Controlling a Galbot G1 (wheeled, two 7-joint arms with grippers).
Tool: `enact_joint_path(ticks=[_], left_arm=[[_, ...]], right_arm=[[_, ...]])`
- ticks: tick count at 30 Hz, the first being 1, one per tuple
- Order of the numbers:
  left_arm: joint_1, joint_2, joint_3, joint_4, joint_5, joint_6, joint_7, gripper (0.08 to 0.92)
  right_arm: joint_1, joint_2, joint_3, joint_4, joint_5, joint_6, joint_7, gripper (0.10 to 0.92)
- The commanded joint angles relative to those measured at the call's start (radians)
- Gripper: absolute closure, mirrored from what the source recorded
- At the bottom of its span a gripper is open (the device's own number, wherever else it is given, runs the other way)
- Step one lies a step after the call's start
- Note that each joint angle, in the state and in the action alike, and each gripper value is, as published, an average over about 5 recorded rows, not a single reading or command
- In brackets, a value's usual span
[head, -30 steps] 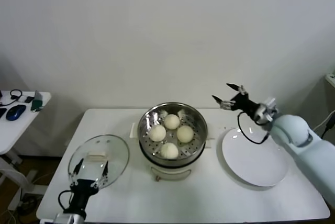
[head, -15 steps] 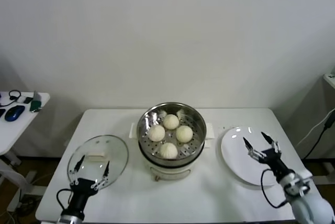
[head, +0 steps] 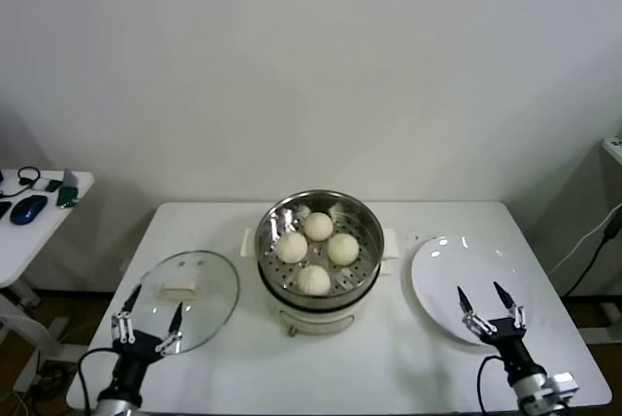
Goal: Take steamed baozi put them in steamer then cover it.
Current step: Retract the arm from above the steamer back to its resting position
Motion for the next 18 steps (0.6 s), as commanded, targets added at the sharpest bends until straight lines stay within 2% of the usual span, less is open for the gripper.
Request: enact_joint_path(ticks=[1, 7, 18], left_arm=[[-0.064, 0.04, 0.012, 0.124, 0.602, 0.205, -0.284, 0.177], [-0.111, 0.035, 0.039, 0.204, 0.666, 0.245, -0.289, 0.177], [-0.231, 0.029, 0.078, 0.349, 0.725, 0.247, -0.303, 0.177]], right_arm=[[-0.038, 0.079, -0.001, -0.003, -0.072, 0.039, 0.015, 0.203], [-0.035, 0.094, -0.006, -0.01, -0.078, 0.037, 0.017, 0.203], [-0.04, 0.11, -0.007, -0.007, -0.088, 0.038, 0.017, 0.203]])
